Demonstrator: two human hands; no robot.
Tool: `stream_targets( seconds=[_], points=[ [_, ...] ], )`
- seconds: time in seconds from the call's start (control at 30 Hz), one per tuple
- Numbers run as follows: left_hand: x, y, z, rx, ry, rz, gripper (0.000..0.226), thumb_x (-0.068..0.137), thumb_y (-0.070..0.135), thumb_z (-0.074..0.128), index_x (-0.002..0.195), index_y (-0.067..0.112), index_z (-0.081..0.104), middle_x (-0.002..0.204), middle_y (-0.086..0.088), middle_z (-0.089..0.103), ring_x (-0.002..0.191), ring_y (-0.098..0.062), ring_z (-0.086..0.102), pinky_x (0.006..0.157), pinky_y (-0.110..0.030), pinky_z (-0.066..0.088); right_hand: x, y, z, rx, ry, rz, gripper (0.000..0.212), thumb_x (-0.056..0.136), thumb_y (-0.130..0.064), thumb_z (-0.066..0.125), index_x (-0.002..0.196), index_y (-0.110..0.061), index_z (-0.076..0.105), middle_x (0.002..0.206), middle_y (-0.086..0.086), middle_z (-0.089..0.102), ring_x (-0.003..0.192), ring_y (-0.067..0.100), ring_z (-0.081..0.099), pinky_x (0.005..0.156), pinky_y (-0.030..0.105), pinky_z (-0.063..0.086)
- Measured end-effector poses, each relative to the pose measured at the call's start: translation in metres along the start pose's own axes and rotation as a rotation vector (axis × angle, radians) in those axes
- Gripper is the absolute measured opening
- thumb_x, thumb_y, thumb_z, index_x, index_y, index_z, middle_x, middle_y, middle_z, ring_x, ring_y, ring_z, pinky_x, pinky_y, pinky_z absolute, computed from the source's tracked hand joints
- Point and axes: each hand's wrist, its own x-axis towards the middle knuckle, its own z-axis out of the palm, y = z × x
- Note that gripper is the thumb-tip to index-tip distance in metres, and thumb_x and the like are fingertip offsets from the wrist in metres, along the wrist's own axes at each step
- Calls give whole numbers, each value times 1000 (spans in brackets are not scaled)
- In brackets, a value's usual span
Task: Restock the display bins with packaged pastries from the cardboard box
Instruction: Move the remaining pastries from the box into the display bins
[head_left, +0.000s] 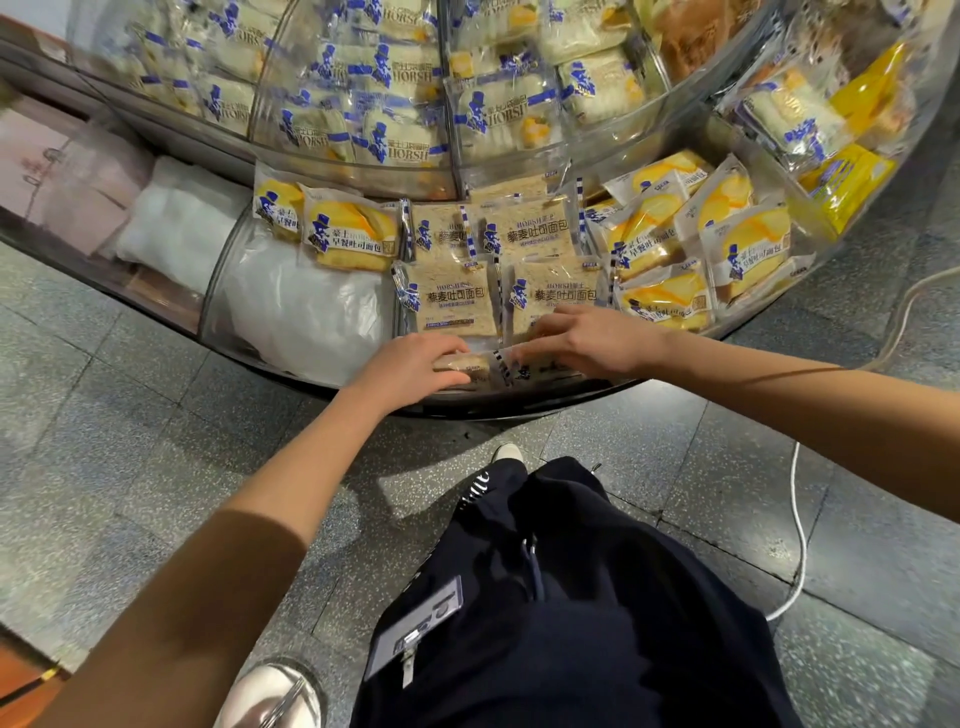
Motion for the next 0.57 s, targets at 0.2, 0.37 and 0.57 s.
stream_targets(
  seconds=[0.2,0.37,0.57],
  points=[
    [2,10,2,85,96,-58,33,98,34,55,130,28,59,124,5,65,105,-17,61,84,-34,49,5,0,-2,14,37,73,42,101,-17,45,142,-26,49,117,6,58,108,25,53,91,36,46],
    [0,20,10,140,277,-85,30,96,30,57,125,21,61,122,3,60,116,-18,52,103,-38,39,8,2,-3,-2,23,104,39,99,-23,49,138,-21,54,118,8,58,111,27,54,92,39,51],
    [2,26,7,137,266,-147,31,95,30,58,125,21,60,127,2,58,122,-19,47,107,-39,36,7,2,-1,-10,5,138,40,100,-26,48,139,-18,54,121,9,59,113,28,53,94,38,46]
  ],
)
